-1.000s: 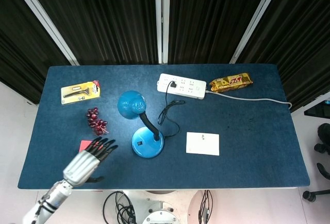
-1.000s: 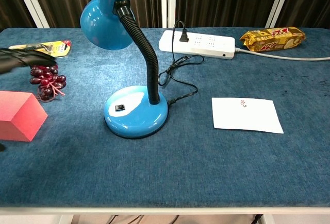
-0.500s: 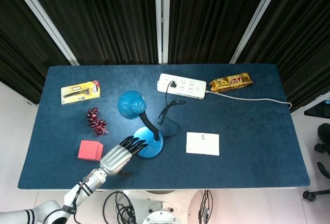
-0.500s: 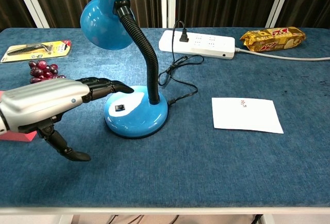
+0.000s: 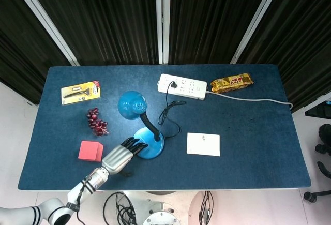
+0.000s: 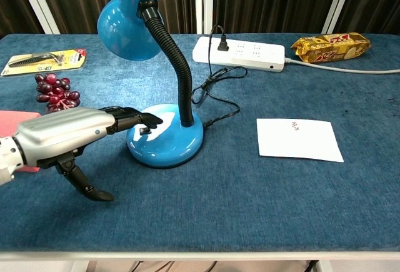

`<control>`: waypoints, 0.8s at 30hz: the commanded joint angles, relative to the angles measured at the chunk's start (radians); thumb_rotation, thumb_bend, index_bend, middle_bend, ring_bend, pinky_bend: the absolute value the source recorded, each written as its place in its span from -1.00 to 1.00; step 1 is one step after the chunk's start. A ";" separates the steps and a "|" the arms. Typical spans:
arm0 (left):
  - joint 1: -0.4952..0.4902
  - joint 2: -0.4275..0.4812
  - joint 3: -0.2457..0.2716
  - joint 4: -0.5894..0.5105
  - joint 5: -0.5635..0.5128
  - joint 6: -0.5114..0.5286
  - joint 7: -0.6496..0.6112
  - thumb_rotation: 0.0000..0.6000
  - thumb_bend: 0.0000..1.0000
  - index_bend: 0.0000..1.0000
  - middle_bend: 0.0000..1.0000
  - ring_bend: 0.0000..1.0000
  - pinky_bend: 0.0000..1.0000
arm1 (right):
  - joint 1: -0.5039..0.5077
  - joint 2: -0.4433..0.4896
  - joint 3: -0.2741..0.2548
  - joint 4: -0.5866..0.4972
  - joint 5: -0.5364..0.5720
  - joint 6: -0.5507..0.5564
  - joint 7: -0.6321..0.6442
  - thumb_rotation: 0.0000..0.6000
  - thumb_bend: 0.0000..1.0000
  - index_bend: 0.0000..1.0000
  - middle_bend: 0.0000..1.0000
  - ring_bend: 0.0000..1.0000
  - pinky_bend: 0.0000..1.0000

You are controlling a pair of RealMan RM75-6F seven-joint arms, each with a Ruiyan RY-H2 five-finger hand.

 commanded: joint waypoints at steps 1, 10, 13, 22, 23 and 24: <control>-0.004 -0.005 0.004 0.012 -0.007 0.000 0.007 1.00 -0.82 -0.96 -0.81 -1.00 -1.00 | 0.000 0.001 0.001 -0.001 0.001 0.001 -0.001 1.00 -0.62 -1.00 -1.00 -1.00 -1.00; -0.004 0.003 0.013 0.021 -0.021 0.019 0.008 1.00 -0.82 -0.96 -0.81 -1.00 -1.00 | -0.002 -0.001 -0.001 0.000 0.004 -0.002 -0.002 1.00 -0.62 -1.00 -1.00 -1.00 -1.00; -0.001 0.009 0.018 0.018 -0.023 0.028 0.006 1.00 -0.82 -0.96 -0.81 -1.00 -1.00 | -0.001 -0.004 -0.001 0.003 0.004 -0.005 -0.002 1.00 -0.62 -1.00 -1.00 -1.00 -1.00; -0.008 0.008 0.029 0.013 -0.026 0.028 -0.003 1.00 -0.82 -0.96 -0.78 -1.00 -1.00 | -0.003 -0.008 -0.003 0.003 0.001 -0.001 -0.008 1.00 -0.61 -1.00 -1.00 -1.00 -1.00; -0.009 0.005 0.030 0.015 -0.026 0.027 -0.004 1.00 -0.82 -0.96 -0.78 -1.00 -1.00 | -0.004 -0.008 -0.003 0.003 0.001 0.000 -0.009 1.00 -0.61 -1.00 -1.00 -1.00 -1.00; -0.011 0.002 0.030 0.019 -0.027 0.025 -0.005 1.00 -0.82 -0.96 -0.78 -1.00 -1.00 | -0.005 -0.007 -0.003 0.003 0.002 0.000 -0.009 1.00 -0.61 -1.00 -1.00 -1.00 -1.00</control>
